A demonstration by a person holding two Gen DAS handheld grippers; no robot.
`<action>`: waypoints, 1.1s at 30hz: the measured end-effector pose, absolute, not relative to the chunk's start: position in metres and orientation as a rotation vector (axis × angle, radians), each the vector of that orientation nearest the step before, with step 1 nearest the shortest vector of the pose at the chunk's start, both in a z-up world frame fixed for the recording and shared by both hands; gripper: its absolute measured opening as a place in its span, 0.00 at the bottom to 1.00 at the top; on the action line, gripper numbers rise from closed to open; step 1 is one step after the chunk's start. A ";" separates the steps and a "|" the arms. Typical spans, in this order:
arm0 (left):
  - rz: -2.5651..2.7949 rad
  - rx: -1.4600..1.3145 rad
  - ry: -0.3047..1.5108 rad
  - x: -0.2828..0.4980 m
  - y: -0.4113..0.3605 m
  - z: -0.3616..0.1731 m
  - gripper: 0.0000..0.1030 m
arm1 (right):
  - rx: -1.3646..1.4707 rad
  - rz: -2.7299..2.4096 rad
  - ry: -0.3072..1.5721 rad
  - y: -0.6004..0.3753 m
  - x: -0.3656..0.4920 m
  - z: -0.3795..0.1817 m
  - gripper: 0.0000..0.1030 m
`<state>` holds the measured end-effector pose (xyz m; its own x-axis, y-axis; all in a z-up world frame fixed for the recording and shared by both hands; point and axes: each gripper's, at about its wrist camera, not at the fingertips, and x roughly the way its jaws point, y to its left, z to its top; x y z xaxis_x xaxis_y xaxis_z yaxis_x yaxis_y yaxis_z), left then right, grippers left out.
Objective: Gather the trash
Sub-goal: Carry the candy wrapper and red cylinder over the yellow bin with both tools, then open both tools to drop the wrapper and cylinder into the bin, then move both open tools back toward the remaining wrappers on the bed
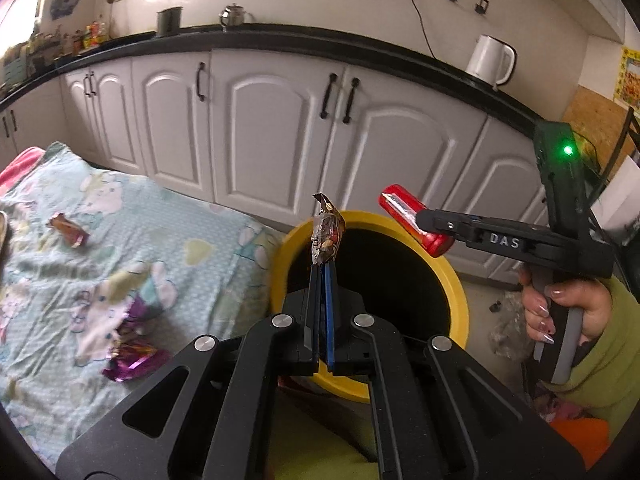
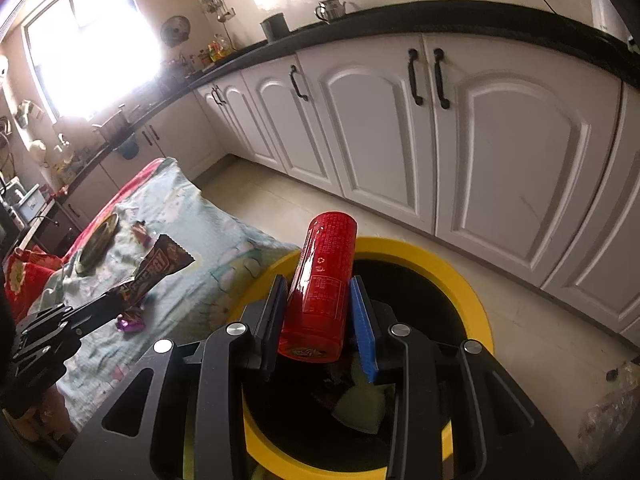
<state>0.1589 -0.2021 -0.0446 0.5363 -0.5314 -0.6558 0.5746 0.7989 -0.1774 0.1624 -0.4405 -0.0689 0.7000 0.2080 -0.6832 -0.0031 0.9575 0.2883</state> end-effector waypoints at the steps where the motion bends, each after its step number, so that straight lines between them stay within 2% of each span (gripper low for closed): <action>1: -0.664 0.071 0.764 0.158 -0.206 -0.047 0.00 | 0.279 0.117 0.796 -0.443 0.162 -0.071 0.30; 18: -0.719 0.141 0.859 0.154 -0.248 -0.082 0.01 | 0.337 0.093 0.873 -0.475 0.159 -0.104 0.30; 20: -0.713 0.129 0.865 0.156 -0.246 -0.083 0.11 | 0.358 0.085 0.879 -0.481 0.160 -0.107 0.31; 22: -0.699 0.113 0.864 0.158 -0.242 -0.083 0.32 | 0.383 0.073 0.881 -0.487 0.160 -0.109 0.32; 24: -0.684 0.096 0.863 0.160 -0.237 -0.082 0.36 | 0.414 0.067 0.878 -0.493 0.160 -0.109 0.37; 26: -0.673 0.084 0.859 0.161 -0.234 -0.081 0.47 | 0.428 0.054 0.870 -0.497 0.158 -0.109 0.44; 31: -0.640 0.046 0.832 0.164 -0.222 -0.072 0.71 | 0.442 0.046 0.854 -0.499 0.157 -0.105 0.47; 33: -0.624 0.030 0.819 0.165 -0.215 -0.069 0.76 | 0.440 0.049 0.848 -0.498 0.157 -0.102 0.47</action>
